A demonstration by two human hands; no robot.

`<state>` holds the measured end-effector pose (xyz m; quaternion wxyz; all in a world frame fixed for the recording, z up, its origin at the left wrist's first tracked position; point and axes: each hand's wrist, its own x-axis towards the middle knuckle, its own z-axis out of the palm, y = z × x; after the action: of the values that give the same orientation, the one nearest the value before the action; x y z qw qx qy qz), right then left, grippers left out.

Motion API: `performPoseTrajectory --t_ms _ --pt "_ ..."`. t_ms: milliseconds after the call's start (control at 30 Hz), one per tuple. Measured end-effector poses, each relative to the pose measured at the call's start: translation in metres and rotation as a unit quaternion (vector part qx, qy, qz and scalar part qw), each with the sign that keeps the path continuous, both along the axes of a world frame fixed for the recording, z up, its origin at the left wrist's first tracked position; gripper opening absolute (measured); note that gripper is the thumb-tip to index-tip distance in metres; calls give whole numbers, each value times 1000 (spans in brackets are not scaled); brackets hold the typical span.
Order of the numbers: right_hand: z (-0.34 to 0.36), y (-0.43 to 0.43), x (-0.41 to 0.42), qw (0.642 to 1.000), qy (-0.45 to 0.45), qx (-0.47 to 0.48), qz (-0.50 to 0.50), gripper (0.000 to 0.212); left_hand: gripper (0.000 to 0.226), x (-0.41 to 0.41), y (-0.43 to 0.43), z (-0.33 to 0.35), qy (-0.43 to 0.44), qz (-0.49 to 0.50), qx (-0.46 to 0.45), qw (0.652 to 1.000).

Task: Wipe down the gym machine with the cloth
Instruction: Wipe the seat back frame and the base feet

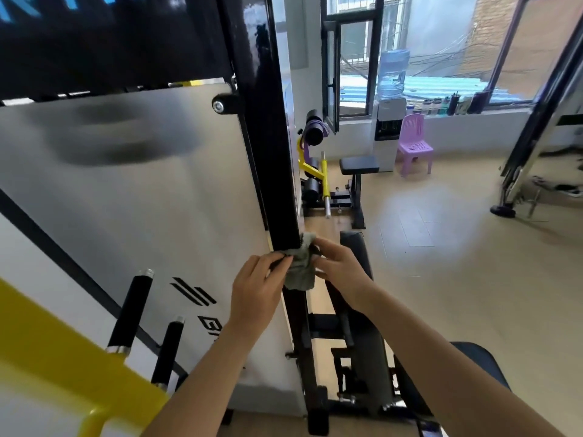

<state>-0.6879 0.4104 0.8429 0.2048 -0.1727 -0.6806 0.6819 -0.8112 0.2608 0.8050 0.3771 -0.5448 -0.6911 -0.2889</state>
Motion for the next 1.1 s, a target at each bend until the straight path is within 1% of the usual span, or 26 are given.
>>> performPoseTrajectory --t_ms 100,200,267,333,400,500,567,633,700,800,900,967,1033,1100 --pt "27 5 -5 999 46 -10 15 48 26 -6 0 22 13 -12 11 1000" --pt "47 5 -12 995 97 3 25 49 24 -9 3 31 18 -17 23 999" --pt "48 4 -14 994 110 -4 23 51 25 -8 4 27 11 -22 24 999" --pt "38 0 -13 994 103 -27 15 51 26 -7 3 16 -8 -33 20 999" --pt "20 -6 -12 995 79 -54 0 47 26 -5 2 1 -36 -40 11 998" --pt "-19 -17 -11 995 31 -89 -37 41 19 -3 -2 -26 -82 -40 -5 996" --pt "-46 -26 -11 993 0 -96 -63 39 21 -2 -4 -48 -113 -39 -20 993" --pt "-69 -37 -11 992 -21 -83 -92 37 19 1 -6 -68 -153 -39 -38 987" --pt "-88 -46 -9 990 -37 -70 -121 37 9 5 -6 -86 -194 -35 -48 979" --pt "-117 -54 -9 984 -76 -63 -149 32 16 11 -5 -108 -256 -26 -74 964" --pt "-141 -56 -12 975 -135 -50 -170 29 16 13 -6 -134 -302 -16 -111 947" --pt "-151 -57 -14 965 -188 -25 -182 28 17 11 -8 -151 -328 -2 -131 936" --pt "-161 -56 -16 954 -233 22 -189 27 17 10 -9 -163 -360 11 -147 921" --pt "-172 -55 -16 946 -262 47 -187 23 15 11 -10 -173 -387 29 -162 907"
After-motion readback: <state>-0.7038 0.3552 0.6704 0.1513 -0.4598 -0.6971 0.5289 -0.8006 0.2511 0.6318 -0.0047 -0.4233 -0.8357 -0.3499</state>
